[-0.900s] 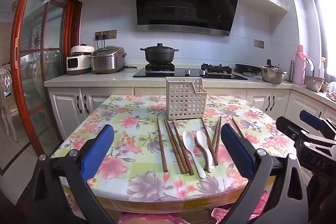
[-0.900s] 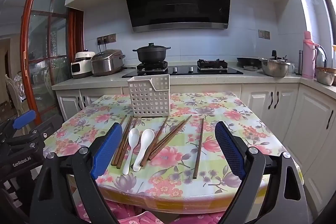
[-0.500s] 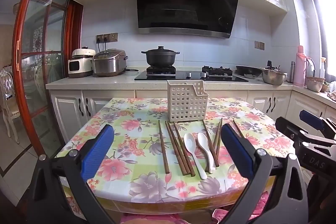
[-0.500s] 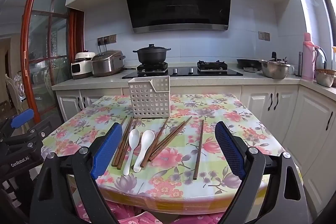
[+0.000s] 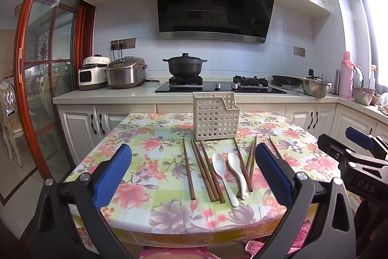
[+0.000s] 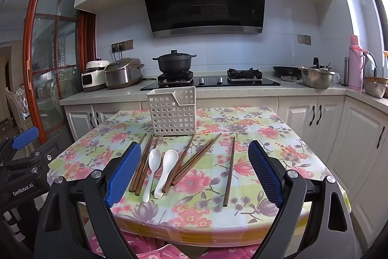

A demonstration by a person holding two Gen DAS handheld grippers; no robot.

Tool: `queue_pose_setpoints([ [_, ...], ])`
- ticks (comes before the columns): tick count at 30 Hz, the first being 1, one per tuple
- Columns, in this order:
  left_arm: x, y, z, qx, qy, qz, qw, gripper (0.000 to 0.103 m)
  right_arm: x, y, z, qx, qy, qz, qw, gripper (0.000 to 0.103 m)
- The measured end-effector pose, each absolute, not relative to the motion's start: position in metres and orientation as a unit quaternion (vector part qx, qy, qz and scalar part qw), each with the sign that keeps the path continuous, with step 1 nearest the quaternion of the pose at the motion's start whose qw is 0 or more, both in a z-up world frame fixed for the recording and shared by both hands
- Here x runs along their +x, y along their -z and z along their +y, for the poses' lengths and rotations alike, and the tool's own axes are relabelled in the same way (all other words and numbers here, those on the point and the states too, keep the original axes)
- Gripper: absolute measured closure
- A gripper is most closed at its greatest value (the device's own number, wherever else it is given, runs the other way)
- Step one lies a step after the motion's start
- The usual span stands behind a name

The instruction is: Organize utensils

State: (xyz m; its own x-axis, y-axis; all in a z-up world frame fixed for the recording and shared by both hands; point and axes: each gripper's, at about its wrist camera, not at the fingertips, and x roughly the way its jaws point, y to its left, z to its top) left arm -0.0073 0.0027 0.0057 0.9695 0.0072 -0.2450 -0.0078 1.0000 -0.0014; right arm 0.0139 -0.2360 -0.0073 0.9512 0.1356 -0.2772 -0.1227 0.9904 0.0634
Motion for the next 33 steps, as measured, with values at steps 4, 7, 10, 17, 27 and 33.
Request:
queue_pose_setpoints([
  [4,-0.0075,-0.0058,0.0025,-0.001,-0.004,0.123,0.992,0.004,0.0138,0.0075,-0.2359,0.023,-0.066,0.142,0.987,0.018],
  [7,-0.0073,-0.0057,0.0023,-0.001,-0.004,0.124,0.992,0.004,0.0147,0.0087,-0.2341,0.024,-0.066,0.142,0.987,0.018],
  [10,-0.0074,-0.0057,0.0021,0.0,-0.004,0.124,0.992,0.004,0.0148,0.0085,-0.2347,0.024,-0.066,0.142,0.987,0.018],
  [17,-0.0071,-0.0057,0.0022,0.0,-0.004,0.124,0.992,0.004,0.0148,0.0122,-0.2361,0.027,-0.065,0.144,0.987,0.018],
  [27,-0.0071,-0.0059,0.0021,0.0,-0.004,0.124,0.992,0.004,0.0146,0.0125,-0.2356,0.029,-0.065,0.145,0.987,0.018],
  [33,-0.0071,-0.0064,0.0022,0.0,-0.004,0.125,0.992,0.004,0.015,0.0134,-0.2357,0.03,-0.065,0.145,0.987,0.018],
])
